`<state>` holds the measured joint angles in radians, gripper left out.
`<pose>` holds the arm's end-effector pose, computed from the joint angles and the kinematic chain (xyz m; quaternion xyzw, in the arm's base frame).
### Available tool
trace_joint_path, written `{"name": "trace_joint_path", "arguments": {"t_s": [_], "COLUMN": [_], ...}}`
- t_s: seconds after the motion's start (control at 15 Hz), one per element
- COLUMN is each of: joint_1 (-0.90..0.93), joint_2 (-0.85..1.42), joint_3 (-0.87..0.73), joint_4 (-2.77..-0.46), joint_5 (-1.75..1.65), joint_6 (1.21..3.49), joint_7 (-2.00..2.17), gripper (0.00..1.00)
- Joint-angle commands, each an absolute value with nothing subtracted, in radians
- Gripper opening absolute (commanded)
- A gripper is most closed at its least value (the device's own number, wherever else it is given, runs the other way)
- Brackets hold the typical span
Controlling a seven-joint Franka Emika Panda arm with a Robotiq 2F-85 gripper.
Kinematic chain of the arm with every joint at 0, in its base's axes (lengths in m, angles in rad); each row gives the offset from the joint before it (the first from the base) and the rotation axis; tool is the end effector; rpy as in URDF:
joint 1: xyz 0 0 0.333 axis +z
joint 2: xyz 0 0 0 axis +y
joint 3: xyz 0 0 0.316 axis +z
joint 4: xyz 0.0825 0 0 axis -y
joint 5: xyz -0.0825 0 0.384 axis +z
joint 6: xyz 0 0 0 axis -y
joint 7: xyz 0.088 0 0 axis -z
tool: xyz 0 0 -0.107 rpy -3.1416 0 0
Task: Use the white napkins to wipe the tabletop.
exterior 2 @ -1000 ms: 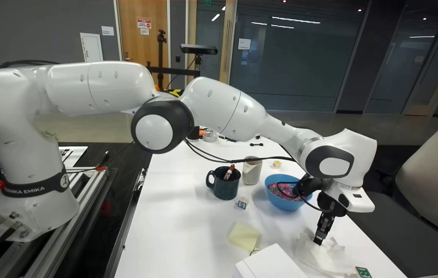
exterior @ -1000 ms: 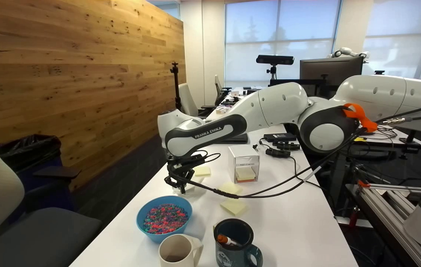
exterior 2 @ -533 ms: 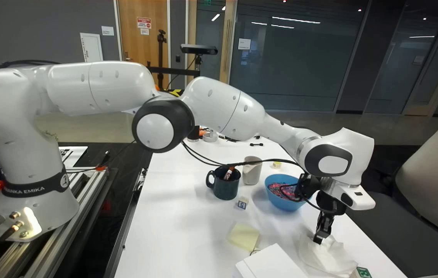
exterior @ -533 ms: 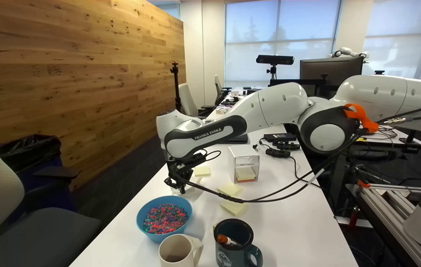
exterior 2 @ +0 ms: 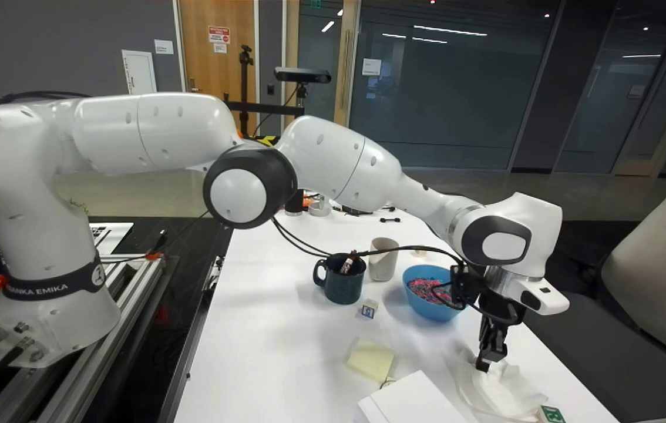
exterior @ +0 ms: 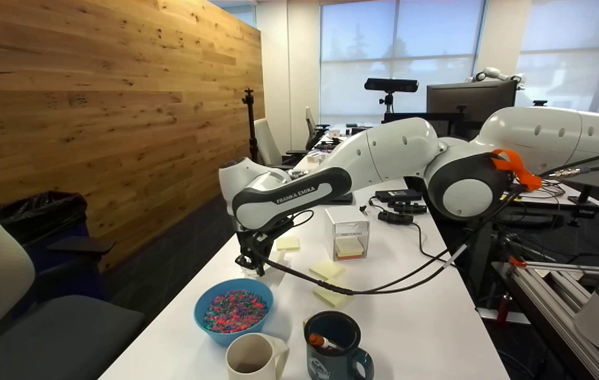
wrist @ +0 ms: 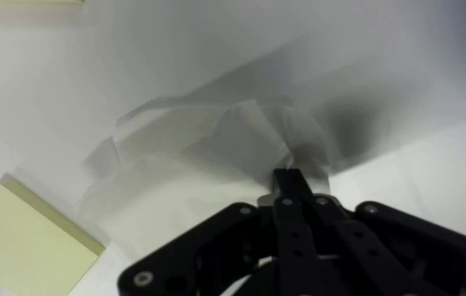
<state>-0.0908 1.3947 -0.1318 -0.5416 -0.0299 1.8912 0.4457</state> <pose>0.7888 -0.1180 0.1392 0.9589 -0.2718 -0.0088 0.0814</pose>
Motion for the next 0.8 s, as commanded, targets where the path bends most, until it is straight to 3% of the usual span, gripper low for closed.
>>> {"name": "trace_joint_path", "arguments": {"t_s": [0.0,0.73], "joint_1": [-0.085,-0.036], "joint_2": [1.362,1.354], "joint_3": [-0.139,-0.149], "joint_4": [-0.587,-0.621], "joint_5": [-0.046,-0.079], "joint_6": [1.859,1.823], "joint_7": [0.386,0.174], "gripper": [0.0,0.0]}}
